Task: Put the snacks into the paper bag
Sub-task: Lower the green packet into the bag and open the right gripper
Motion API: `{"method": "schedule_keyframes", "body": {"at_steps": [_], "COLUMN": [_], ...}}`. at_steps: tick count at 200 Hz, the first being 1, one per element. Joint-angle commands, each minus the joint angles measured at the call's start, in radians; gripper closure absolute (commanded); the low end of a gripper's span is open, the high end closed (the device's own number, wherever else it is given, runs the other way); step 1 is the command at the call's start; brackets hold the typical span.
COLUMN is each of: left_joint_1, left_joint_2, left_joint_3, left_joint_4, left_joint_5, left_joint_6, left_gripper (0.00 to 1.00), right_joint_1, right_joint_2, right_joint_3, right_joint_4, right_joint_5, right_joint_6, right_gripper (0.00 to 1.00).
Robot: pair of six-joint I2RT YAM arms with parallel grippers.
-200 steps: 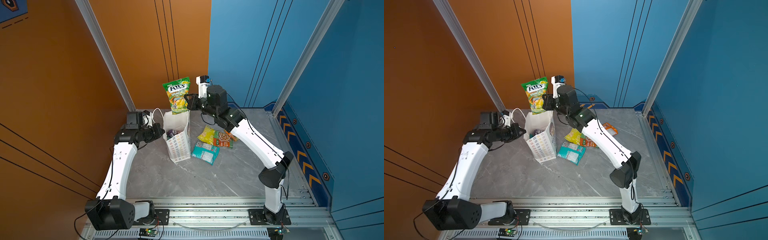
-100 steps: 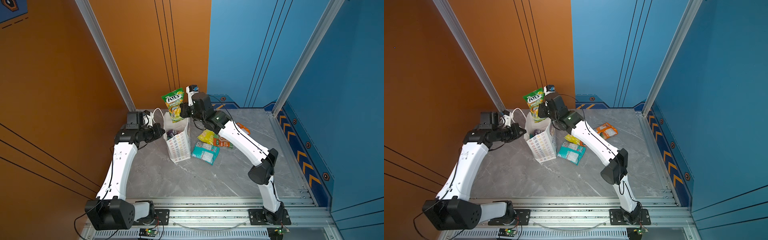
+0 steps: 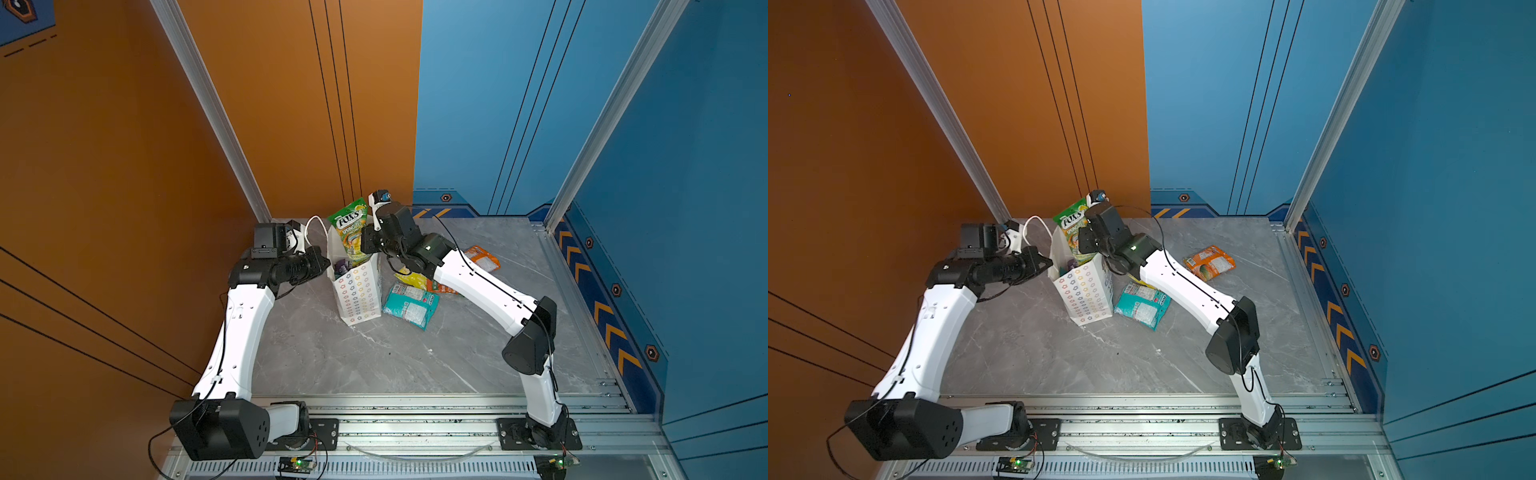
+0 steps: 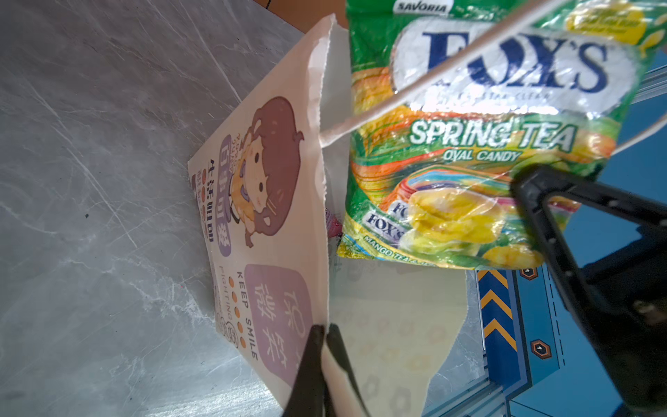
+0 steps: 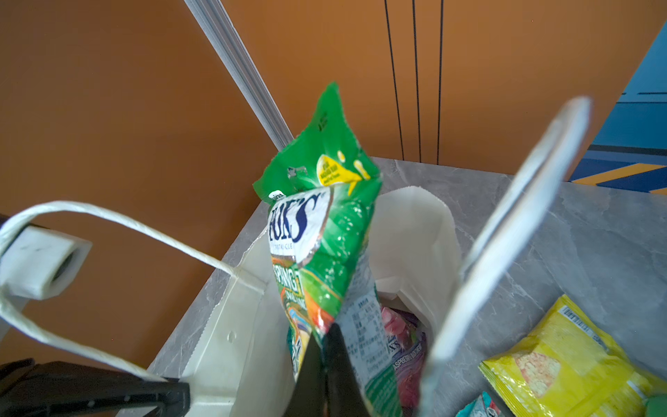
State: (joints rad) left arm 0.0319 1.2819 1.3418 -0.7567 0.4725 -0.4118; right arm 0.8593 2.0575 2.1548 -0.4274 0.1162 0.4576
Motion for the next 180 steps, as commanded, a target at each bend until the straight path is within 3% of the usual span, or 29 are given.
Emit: {"method": "schedule_keyframes", "body": {"at_steps": [1, 180], "left_joint_1": [-0.003, -0.003], "left_joint_2": [-0.006, -0.016], "left_joint_3": [0.031, 0.031], "left_joint_4": [-0.014, -0.014], "left_joint_5": [0.029, 0.031], "left_joint_6": [-0.005, -0.002], "left_gripper": [1.0, 1.0], "right_joint_1": [0.01, 0.004], "right_joint_2": [-0.064, 0.066], "right_joint_3": [-0.01, 0.042], "right_joint_4": [0.074, 0.148], "right_joint_5": [-0.012, -0.2], "right_joint_6": [0.036, 0.242], "right_gripper": [1.0, 1.0]}}
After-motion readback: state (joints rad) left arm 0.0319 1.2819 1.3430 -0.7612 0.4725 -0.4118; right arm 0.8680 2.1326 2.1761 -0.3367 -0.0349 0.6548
